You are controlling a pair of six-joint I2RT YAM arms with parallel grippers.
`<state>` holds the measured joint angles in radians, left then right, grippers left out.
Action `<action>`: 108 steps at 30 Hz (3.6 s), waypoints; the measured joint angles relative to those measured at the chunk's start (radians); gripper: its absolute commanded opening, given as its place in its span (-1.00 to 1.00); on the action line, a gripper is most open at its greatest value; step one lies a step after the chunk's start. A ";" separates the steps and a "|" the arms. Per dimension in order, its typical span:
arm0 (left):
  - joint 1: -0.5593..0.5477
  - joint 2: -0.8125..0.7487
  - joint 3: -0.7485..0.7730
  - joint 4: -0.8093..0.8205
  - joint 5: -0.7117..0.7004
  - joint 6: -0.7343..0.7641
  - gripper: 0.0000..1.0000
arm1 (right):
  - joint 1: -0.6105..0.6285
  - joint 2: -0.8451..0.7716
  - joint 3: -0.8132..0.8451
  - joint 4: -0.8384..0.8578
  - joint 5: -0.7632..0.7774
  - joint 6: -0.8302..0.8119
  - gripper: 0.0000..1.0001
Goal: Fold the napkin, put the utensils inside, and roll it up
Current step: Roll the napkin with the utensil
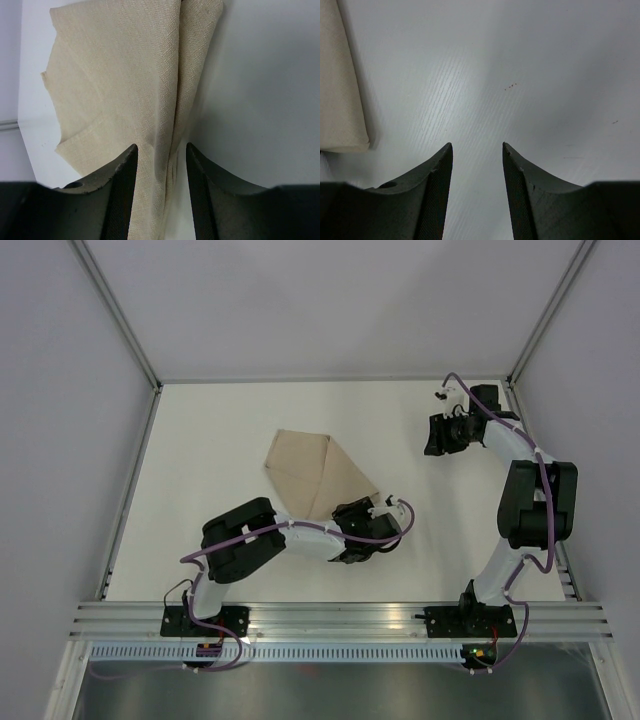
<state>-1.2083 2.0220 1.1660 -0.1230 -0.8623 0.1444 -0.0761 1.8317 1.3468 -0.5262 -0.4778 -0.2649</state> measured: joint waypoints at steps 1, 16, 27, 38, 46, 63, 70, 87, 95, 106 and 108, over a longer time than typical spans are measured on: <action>0.000 0.000 0.000 -0.002 -0.001 0.000 -0.01 | -0.002 0.000 0.000 -0.003 0.000 0.000 0.01; 0.000 0.044 0.028 -0.005 -0.066 0.003 -0.03 | -0.024 0.000 0.000 -0.013 -0.004 0.009 0.01; 0.025 0.045 0.034 -0.003 -0.022 0.003 -0.17 | -0.028 0.000 0.000 -0.020 -0.004 0.010 -0.02; 0.068 0.029 0.046 -0.010 0.084 0.006 -0.41 | -0.031 0.000 0.000 -0.030 -0.004 0.010 -0.06; 0.097 0.023 0.061 -0.030 0.185 0.006 -0.72 | -0.031 0.000 0.000 -0.032 -0.012 0.011 -0.06; 0.218 -0.058 0.063 -0.089 0.564 -0.017 -0.95 | -0.031 0.000 0.023 -0.060 -0.035 0.015 -0.07; 0.247 -0.091 0.063 -0.132 0.811 -0.051 -0.95 | -0.031 -0.028 0.022 -0.098 -0.055 -0.024 -0.07; 0.393 -0.127 0.048 -0.235 1.266 -0.118 -0.95 | 0.010 -0.581 -0.385 -0.100 -0.260 -0.474 0.11; 0.425 -0.097 0.060 -0.258 1.392 -0.127 -0.95 | 0.280 -0.874 -0.704 0.103 -0.187 -0.513 0.18; 0.478 -0.029 0.105 -0.302 1.518 -0.130 -0.95 | 0.631 -0.777 -0.824 0.381 0.017 -0.512 0.20; 0.483 -0.024 0.110 -0.306 1.530 -0.130 -0.95 | 0.691 -0.773 -0.854 0.428 0.052 -0.515 0.20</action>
<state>-0.7258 1.9980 1.2762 -0.4290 0.6674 0.0147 0.6151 1.0588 0.4927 -0.0986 -0.4259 -0.7799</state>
